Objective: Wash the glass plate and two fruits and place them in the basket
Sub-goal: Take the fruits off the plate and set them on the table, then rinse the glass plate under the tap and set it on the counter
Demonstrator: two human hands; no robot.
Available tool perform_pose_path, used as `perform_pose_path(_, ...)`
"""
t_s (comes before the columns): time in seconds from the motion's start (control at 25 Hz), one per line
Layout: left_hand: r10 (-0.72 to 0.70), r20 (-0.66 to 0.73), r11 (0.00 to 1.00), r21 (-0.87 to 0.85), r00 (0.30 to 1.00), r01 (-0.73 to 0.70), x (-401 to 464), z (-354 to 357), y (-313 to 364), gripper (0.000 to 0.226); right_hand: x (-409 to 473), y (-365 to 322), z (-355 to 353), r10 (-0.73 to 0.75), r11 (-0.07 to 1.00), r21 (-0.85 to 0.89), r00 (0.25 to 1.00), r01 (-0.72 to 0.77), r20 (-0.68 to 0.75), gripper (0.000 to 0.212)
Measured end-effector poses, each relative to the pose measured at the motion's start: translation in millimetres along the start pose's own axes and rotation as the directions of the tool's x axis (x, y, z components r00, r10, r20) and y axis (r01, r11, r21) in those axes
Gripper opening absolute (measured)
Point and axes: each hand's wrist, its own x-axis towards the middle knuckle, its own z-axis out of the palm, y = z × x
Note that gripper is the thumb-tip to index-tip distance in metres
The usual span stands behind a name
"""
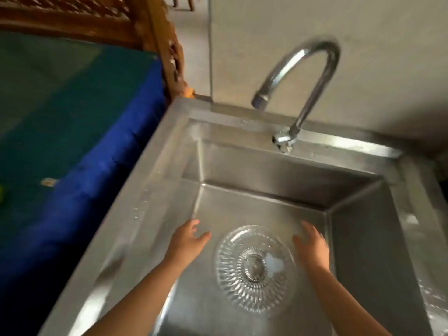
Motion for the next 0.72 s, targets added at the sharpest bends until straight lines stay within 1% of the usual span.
perform_pose_path(0.08, -0.161, 0.068, 0.979, 0.135, 0.985, 0.151, 16, 40, -23, 0.054, 11, 53, 11, 0.128, 0.988, -0.1, 0.986, -0.117, 0.111, 0.057)
perform_pose_path(0.16, -0.287, 0.135, 0.947, 0.188, 0.948, 0.26, 25, 74, -47, 0.058, 15, 89, 29, 0.217, 0.972, -0.129, 0.956, -0.195, 0.196, 0.059)
perform_pose_path(0.24, -0.391, 0.185, 0.918, 0.151, 0.902, 0.367, 28, 98, -69, 0.056, 17, 110, 49, 0.277, 0.96, -0.12, 0.932, -0.255, 0.233, 0.057)
perform_pose_path(0.32, -0.452, 0.231, 0.89, 0.052, 0.862, 0.453, 27, 115, -84, 0.051, 18, 122, 66, 0.304, 0.952, -0.118, 0.918, -0.283, 0.254, 0.045)
perform_pose_path(0.4, -0.463, 0.297, 0.869, -0.033, 0.835, 0.493, 26, 129, -92, 0.044, 21, 130, 78, 0.314, 0.948, -0.135, 0.916, -0.289, 0.249, 0.032)
perform_pose_path(0.44, -0.451, 0.324, 0.869, -0.051, 0.831, 0.492, 26, 135, -94, 0.04, 24, 132, 81, 0.327, 0.944, -0.135, 0.914, -0.302, 0.242, 0.029)
perform_pose_path(0.52, -0.413, 0.339, 0.886, -0.067, 0.846, 0.459, 27, 144, -98, 0.034, 29, 134, 85, 0.355, 0.934, -0.134, 0.905, -0.332, 0.234, 0.026)
perform_pose_path(0.64, -0.359, 0.255, 0.902, -0.155, 0.898, 0.404, 33, 150, -102, 0.032, 33, 130, 86, 0.37, 0.929, -0.056, 0.91, -0.366, 0.187, 0.012)
perform_pose_path(0.68, -0.342, 0.219, 0.898, -0.211, 0.914, 0.386, 34, 149, -100, 0.03, 34, 127, 85, 0.372, 0.926, -0.002, 0.913, -0.377, 0.167, 0.01)
perform_pose_path(0.72, -0.329, 0.191, 0.888, -0.27, 0.925, 0.372, 33, 146, -97, 0.027, 36, 122, 83, 0.371, 0.922, 0.057, 0.916, -0.383, 0.155, 0.013)
